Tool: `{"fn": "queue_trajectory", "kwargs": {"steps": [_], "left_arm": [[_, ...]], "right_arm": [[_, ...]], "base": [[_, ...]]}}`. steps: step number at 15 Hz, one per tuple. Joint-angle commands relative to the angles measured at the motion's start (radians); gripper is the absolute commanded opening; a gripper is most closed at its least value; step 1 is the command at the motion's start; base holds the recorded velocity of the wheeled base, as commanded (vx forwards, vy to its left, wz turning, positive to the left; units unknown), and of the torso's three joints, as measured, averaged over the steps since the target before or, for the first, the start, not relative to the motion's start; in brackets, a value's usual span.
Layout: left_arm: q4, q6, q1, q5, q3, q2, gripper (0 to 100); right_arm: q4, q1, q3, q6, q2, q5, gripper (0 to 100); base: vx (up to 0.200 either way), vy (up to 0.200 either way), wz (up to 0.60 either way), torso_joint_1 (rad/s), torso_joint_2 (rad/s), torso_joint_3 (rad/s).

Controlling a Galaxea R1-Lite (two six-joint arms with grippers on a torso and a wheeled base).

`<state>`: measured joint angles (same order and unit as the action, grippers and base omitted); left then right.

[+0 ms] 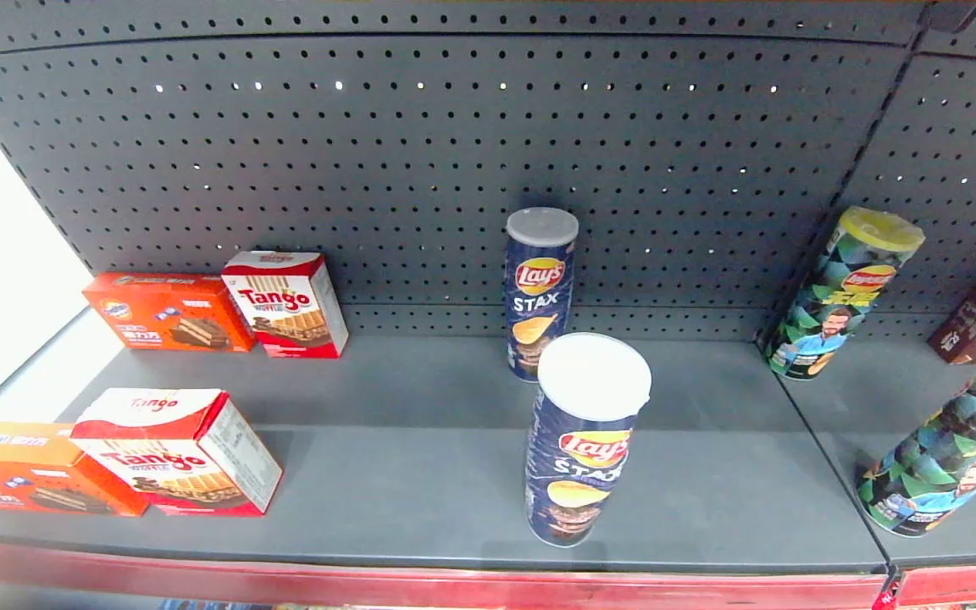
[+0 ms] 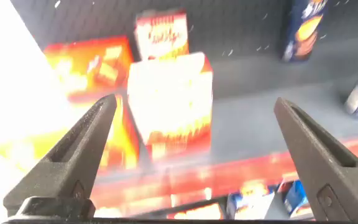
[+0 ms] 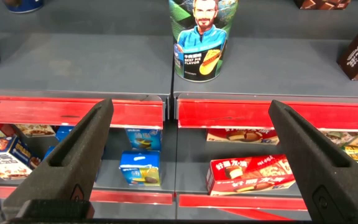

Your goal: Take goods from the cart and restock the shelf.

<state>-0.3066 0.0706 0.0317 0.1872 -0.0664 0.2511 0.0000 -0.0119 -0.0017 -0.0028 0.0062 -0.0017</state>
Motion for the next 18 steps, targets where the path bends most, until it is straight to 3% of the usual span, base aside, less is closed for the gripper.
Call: {"fn": "queue_trajectory", "kwargs": {"steps": [1,2,3,5,6,8,16,17,18], "left_arm": [[0.093,-0.023,0.079,0.061,0.066,-0.168,100],[0.093,-0.023,0.079,0.061,0.066,-0.168,100],[0.155,-0.020,0.071,0.058,0.066,-0.168,100],[0.215,-0.018,-0.046,0.052,0.066,-0.185,100],[0.261,-0.031,-0.041,0.061,0.066,-0.230,100],[0.251,-0.054,-0.029,0.034,0.066,-0.251,100],[0.251,-0.051,-0.029,0.021,0.066,-0.251,100],[0.256,-0.045,-0.029,-0.114,0.066,-0.251,100],[0.330,-0.049,-0.029,-0.304,0.063,-0.251,100]], "right_arm": [[0.000,0.000,0.000,0.000,0.001,0.000,100],[0.000,0.000,0.000,0.000,0.001,0.000,100],[0.000,0.000,0.002,0.000,0.001,0.000,100],[0.000,0.000,0.000,0.000,0.001,0.000,100],[0.000,0.000,0.000,0.000,0.001,0.000,100],[0.000,0.000,0.000,0.000,0.001,0.000,100],[-0.002,0.000,0.000,0.000,0.001,0.000,100],[0.000,0.000,0.000,0.000,0.001,0.000,100],[0.000,0.000,0.000,0.001,0.001,0.000,100]], "base": [[0.000,0.000,0.00,0.000,0.00,0.000],[0.000,0.000,0.00,0.000,0.00,0.000],[0.000,0.000,0.00,0.000,0.00,0.000],[0.000,0.000,0.00,0.000,0.00,0.000],[0.000,0.000,0.00,0.000,0.00,0.000],[0.000,0.000,0.00,0.000,0.00,0.000],[0.000,0.000,0.00,0.000,0.00,0.000],[0.000,0.000,0.00,0.000,0.00,0.000],[0.000,0.000,0.00,0.000,0.00,0.000]]}}
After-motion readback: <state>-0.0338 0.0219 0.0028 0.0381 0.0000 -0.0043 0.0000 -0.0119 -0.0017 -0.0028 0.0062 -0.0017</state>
